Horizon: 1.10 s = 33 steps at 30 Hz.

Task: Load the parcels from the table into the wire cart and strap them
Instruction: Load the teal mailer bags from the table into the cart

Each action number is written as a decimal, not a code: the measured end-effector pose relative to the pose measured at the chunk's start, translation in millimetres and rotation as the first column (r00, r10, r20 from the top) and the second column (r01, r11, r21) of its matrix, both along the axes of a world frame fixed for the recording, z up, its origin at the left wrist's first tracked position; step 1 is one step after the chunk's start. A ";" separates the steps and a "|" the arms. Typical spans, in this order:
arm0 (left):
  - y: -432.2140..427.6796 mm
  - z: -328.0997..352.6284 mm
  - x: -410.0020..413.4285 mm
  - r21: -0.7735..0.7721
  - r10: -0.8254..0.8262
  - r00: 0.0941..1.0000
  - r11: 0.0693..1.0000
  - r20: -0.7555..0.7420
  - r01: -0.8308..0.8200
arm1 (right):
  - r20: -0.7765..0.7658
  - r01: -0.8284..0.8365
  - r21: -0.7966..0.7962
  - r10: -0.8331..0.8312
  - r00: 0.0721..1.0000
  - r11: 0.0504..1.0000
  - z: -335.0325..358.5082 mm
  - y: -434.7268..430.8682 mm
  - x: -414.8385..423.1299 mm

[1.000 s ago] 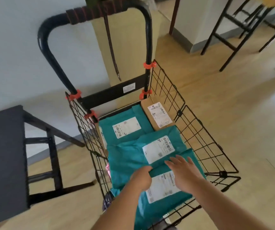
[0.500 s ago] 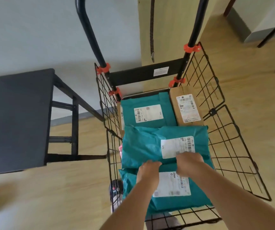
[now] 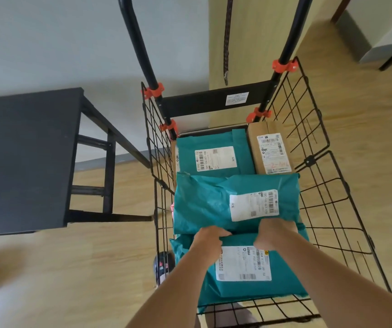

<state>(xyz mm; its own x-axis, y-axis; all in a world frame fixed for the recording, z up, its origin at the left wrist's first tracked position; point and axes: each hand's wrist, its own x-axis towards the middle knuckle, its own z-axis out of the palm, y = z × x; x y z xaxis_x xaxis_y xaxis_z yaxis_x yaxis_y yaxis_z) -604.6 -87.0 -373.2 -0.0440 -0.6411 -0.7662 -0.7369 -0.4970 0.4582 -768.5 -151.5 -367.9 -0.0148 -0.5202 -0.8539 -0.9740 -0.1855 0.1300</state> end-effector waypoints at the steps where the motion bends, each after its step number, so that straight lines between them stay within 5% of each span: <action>1: 0.1 -0.2 0.5 0.001 0.019 1.000 1.000 -0.009 -0.019 | 0.019 0.015 -0.033 -0.014 1.000 0.999 -0.6 3.6 -1.2; 11: 1.8 -5.8 6.2 -0.206 0.010 0.980 0.978 0.200 0.032 | 0.214 0.051 -0.335 0.023 0.977 0.941 -2.8 15.0 -8.0; 16: 5.7 -2.6 12.7 -0.256 -0.097 0.909 0.943 0.406 0.214 | 0.205 -0.036 -0.375 0.121 0.971 0.926 -3.1 21.7 -7.9; 22: 9.6 4.4 12.2 -0.036 -0.286 0.840 0.940 0.461 0.340 | 0.228 -0.045 -0.282 0.113 0.967 0.958 8.2 24.9 1.1; 33: 14.4 59.4 38.0 -0.119 -0.206 0.821 0.942 0.533 0.314 | 0.245 -0.163 -0.370 0.265 0.933 0.914 69.4 18.0 47.6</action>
